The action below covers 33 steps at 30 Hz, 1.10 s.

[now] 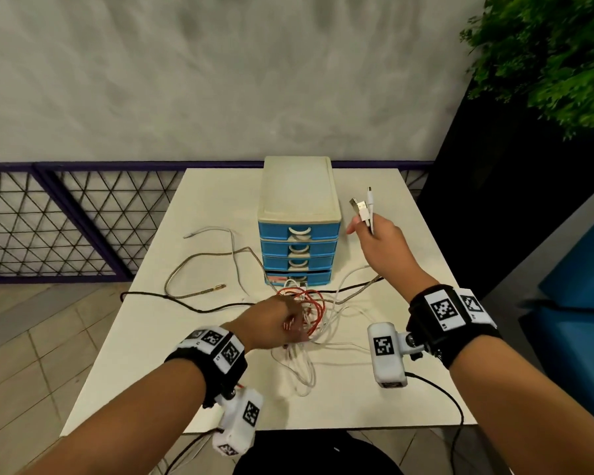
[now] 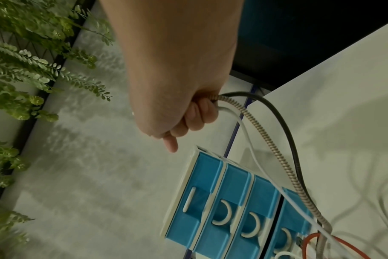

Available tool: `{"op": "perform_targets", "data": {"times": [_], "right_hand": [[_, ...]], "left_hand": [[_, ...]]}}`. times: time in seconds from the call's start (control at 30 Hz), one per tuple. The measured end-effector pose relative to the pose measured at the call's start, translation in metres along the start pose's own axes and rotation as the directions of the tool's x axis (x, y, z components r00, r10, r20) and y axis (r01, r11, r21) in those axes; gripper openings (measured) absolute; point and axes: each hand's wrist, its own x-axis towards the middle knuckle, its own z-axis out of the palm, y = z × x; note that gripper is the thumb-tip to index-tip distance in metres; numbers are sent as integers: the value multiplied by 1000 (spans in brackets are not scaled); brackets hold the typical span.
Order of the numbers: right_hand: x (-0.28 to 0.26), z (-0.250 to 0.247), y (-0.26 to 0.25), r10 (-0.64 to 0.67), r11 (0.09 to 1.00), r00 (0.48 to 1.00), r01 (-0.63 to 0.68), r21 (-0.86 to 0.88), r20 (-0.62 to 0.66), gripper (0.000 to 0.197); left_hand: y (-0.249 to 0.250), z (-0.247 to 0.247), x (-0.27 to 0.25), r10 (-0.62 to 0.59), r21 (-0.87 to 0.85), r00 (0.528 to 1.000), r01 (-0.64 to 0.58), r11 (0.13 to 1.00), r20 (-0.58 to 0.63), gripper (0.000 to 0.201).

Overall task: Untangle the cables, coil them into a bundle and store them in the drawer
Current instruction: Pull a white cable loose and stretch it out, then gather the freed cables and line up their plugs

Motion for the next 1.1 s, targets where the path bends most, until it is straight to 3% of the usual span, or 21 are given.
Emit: {"op": "perform_targets", "data": {"times": [0.07, 0.17, 0.27, 0.37, 0.47, 0.6, 0.7, 0.83, 0.97, 1.1], "right_hand": [[-1, 2, -2, -10, 1000, 1000, 10, -10, 5, 31], [-2, 7, -2, -14, 999, 999, 15, -34, 34, 30], [-5, 10, -2, -20, 999, 998, 22, -36, 61, 28], [-8, 13, -2, -9, 999, 995, 13, -35, 99, 29], [-9, 17, 0, 15, 999, 984, -9, -35, 179, 34], [-16, 32, -1, 81, 994, 897, -105, 31, 434, 34], [-23, 39, -6, 113, 978, 866, -184, 101, 487, 34], [-20, 33, -13, 113, 901, 838, -313, 300, 533, 35], [-16, 29, -21, 31, 933, 807, -235, 272, 590, 37], [-10, 29, -30, -19, 929, 857, -175, 326, 515, 43]], "left_hand": [[11, 5, -5, 123, 58, 992, -121, 991, -36, 30], [25, 15, -13, 282, 182, 958, -287, 940, 51, 35], [24, 28, -18, 334, 301, 922, -380, 875, 194, 40], [20, 34, -20, 327, 383, 918, -392, 837, 225, 35], [27, 19, -16, 251, 115, 960, -265, 957, 124, 24], [44, -17, -2, 90, -212, 988, -116, 970, -127, 16], [44, -37, 3, -12, -328, 955, -91, 940, -298, 16], [42, -52, 0, -102, -487, 915, -110, 867, -390, 19], [53, -60, -5, -147, -640, 899, -171, 749, -413, 21], [77, -77, -7, -137, -669, 866, -262, 695, -482, 19]]}}
